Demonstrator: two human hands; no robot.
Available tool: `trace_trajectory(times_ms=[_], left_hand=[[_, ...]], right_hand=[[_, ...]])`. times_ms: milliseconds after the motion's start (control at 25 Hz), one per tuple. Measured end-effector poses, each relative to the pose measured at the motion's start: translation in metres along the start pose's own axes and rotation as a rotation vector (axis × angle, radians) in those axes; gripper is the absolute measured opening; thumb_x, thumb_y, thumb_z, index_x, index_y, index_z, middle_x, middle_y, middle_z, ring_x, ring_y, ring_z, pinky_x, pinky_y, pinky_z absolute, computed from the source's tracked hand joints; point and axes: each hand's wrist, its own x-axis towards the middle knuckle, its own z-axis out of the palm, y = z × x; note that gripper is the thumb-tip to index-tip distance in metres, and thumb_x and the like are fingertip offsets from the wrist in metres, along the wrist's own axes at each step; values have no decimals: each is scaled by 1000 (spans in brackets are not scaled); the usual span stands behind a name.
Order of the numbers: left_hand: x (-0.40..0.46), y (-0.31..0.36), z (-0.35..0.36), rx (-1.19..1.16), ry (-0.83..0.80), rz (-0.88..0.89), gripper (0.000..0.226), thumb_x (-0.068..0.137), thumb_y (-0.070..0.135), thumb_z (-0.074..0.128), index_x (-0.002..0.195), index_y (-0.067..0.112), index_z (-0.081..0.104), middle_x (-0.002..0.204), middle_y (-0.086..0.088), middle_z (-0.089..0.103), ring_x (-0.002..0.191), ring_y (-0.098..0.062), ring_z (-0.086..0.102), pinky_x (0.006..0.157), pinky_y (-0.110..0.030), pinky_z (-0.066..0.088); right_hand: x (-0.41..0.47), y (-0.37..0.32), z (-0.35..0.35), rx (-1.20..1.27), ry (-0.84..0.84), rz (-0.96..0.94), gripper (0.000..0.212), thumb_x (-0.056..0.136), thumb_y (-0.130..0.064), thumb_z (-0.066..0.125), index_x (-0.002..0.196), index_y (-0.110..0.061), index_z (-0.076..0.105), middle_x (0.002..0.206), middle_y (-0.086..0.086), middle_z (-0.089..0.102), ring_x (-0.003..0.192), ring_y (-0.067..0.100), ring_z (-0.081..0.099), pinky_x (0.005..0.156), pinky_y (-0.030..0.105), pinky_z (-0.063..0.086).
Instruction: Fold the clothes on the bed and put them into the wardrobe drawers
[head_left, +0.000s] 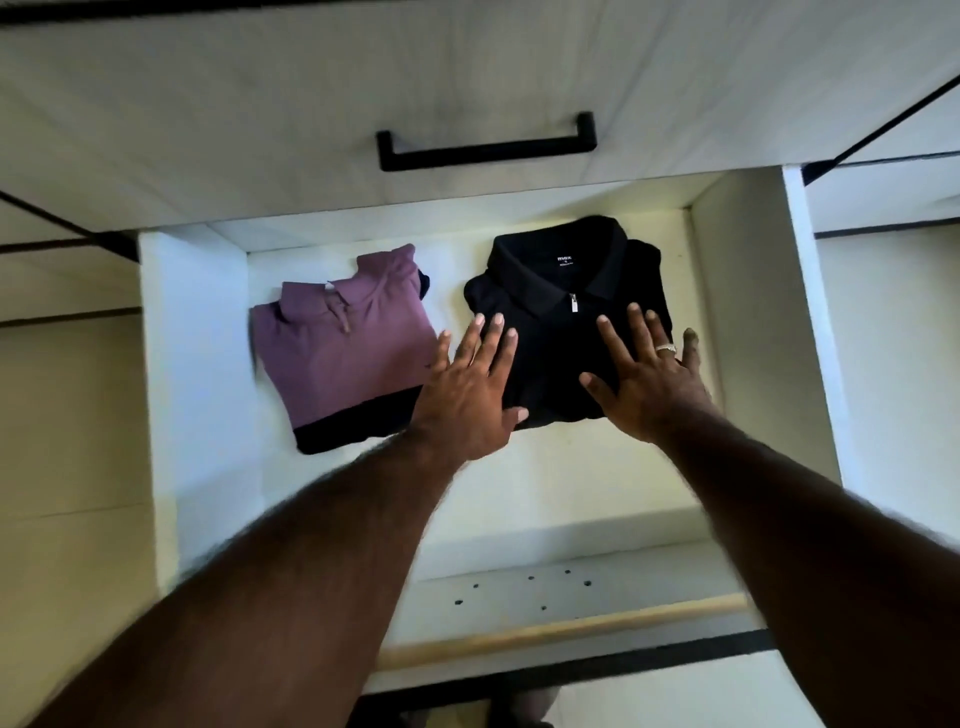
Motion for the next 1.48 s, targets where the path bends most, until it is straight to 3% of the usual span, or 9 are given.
trace_trajectory(times_ms=[160, 440, 600, 720, 840, 920, 1120, 1320, 1480], left_hand=[[-97, -19, -17, -89, 8, -16, 87, 102, 72, 26, 168, 15, 17, 175, -13, 14, 162, -33, 10, 128, -58, 13], [-256, -2, -29, -226, -131, -202, 97, 94, 85, -1, 169, 23, 3, 174, -1, -7, 162, -23, -6, 130, -57, 7], [-305, 36, -13, -247, -139, -216, 105, 92, 90, 9, 168, 18, 6, 174, -2, -2, 162, -22, -1, 130, -59, 8], [-333, 60, 9, -180, -200, -150, 100, 96, 84, 3, 168, 15, 9, 175, -6, 7, 162, -24, 2, 129, -62, 9], [-337, 68, 19, -216, -203, -254, 82, 106, 61, -3, 165, 12, 26, 171, -9, 28, 160, -29, 17, 125, -66, 18], [-333, 67, 26, -224, -182, -269, 82, 106, 59, -6, 165, 13, 27, 172, -8, 26, 161, -30, 18, 125, -66, 17], [-315, 49, 28, -196, -125, -235, 81, 106, 61, -4, 166, 15, 24, 174, -7, 20, 162, -31, 11, 126, -67, 13], [-273, 22, 11, -182, -81, -240, 83, 99, 66, -13, 168, 21, -3, 176, -1, -9, 162, -25, -14, 128, -59, -5], [-230, -4, -12, -196, -61, -252, 81, 99, 64, -8, 168, 23, -5, 176, 2, -12, 161, -22, -16, 128, -57, -5]], right_hand=[[-83, -21, -10, 88, 122, -37, 83, 103, -71, 26, 167, -28, -4, 176, 11, -1, 162, 30, 5, 128, 60, 7], [-215, -21, -10, 125, -108, -169, 90, 96, -81, 10, 166, -26, 20, 176, 5, 7, 162, 25, 10, 128, 52, 17], [-258, -15, 1, 179, -237, -309, 93, 91, -89, 26, 162, -29, 35, 175, -1, 12, 161, 20, 12, 128, 49, 19], [-289, 3, 25, 85, -316, -431, 98, 86, -93, 23, 163, -33, 28, 175, -1, 12, 161, 23, 15, 128, 46, 17], [-291, 11, 43, 97, -245, -367, 68, 100, -71, 17, 161, -40, 25, 175, -2, 13, 161, 25, 17, 126, 47, 17], [-283, 10, 55, 111, -224, -340, 54, 109, -55, 24, 161, -44, 23, 175, -3, 15, 160, 24, 18, 125, 50, 17], [-262, 9, 58, 74, -144, -354, 56, 109, -51, 26, 164, -47, 18, 173, -6, 23, 159, 22, 21, 122, 50, 20], [-213, 3, 25, 89, -129, -348, 55, 110, -47, 34, 163, -46, 21, 172, -6, 26, 158, 22, 23, 122, 50, 19], [-169, 1, -5, 93, -115, -355, 53, 110, -46, 34, 163, -45, 22, 170, -4, 29, 157, 25, 24, 123, 54, 18]])
